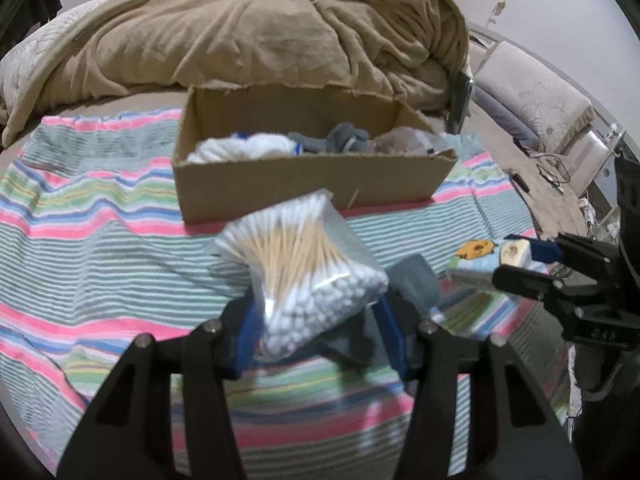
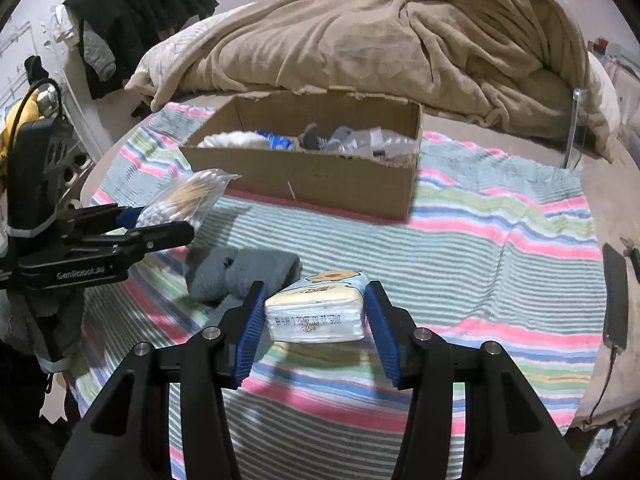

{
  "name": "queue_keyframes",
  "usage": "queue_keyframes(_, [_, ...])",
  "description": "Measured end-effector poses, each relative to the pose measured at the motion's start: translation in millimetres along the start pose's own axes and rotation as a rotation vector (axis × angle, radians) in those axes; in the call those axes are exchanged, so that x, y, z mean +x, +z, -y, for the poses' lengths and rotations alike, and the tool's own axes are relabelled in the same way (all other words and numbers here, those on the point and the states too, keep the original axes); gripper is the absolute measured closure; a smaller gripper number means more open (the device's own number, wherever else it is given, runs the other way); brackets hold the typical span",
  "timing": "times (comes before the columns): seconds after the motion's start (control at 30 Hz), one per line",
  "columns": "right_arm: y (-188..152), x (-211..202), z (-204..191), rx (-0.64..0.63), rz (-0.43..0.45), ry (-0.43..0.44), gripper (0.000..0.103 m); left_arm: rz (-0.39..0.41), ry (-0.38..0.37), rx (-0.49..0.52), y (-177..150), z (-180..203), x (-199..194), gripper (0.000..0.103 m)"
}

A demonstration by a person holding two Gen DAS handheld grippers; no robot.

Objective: Organize objects
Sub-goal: 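Carry swab bag and bear tissue pack into the box and release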

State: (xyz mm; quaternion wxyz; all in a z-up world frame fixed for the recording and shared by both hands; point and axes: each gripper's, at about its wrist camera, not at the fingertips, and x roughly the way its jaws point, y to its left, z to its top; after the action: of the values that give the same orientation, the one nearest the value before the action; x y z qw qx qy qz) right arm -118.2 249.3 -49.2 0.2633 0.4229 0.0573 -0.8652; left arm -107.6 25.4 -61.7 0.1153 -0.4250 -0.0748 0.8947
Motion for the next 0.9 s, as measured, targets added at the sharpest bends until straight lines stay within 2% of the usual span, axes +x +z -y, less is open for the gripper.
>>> queue_keyframes(0.37, [38.8,-24.2,-6.2,-0.027,0.094,-0.009,0.051,0.069,0.007,0.053,22.2,1.4,-31.7,0.05])
queue_keyframes(0.63, [73.4,-32.9,-24.4,-0.089,0.155,-0.008,0.051,0.098,0.026,0.08,42.7,-5.5,-37.4,0.05])
queue_keyframes(0.9, [103.6,-23.5,-32.4,-0.114,0.182,-0.019,0.051,0.115,0.037,0.12,68.5,-13.2,-35.0,0.05])
